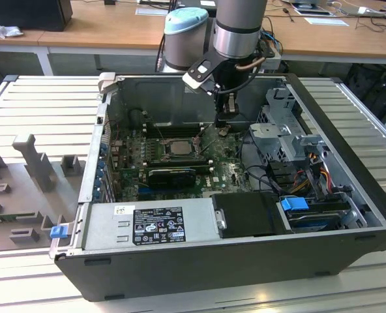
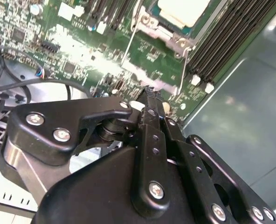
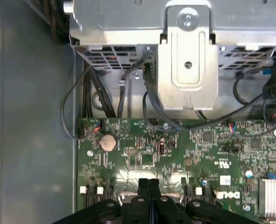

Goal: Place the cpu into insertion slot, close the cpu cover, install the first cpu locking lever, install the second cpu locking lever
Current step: 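Close the cpu cover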

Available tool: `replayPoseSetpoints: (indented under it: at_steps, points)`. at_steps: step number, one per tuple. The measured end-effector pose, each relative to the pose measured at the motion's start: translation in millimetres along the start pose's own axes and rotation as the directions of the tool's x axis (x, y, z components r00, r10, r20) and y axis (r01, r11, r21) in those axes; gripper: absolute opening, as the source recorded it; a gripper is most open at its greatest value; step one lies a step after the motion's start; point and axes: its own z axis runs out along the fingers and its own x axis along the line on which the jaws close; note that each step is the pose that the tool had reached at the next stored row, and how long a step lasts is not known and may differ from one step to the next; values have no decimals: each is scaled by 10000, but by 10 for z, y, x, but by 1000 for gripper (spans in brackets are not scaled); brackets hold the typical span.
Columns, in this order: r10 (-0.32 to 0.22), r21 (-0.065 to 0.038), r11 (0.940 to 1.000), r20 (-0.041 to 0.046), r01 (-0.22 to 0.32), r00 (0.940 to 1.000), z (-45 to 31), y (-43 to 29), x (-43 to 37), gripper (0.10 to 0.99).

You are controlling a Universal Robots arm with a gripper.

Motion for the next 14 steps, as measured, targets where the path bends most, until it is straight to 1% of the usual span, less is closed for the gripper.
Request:
replayPoseSetpoints:
  at_steps: [2,6,7,8,12,14]
  points:
    - [3,14,10000,0,-3,10000,1,49,0,106]
    - [3,31,10000,-2,-3,10000,-20,100,0,106]
    - [5,34,10000,-1,-5,10000,-20,126,0,106]
    - [2,37,10000,-1,-2,10000,-20,172,0,106]
    - [4,38,10000,-1,-4,10000,-11,180,-1,106]
    - [3,37,10000,0,-3,10000,13,156,-1,106]
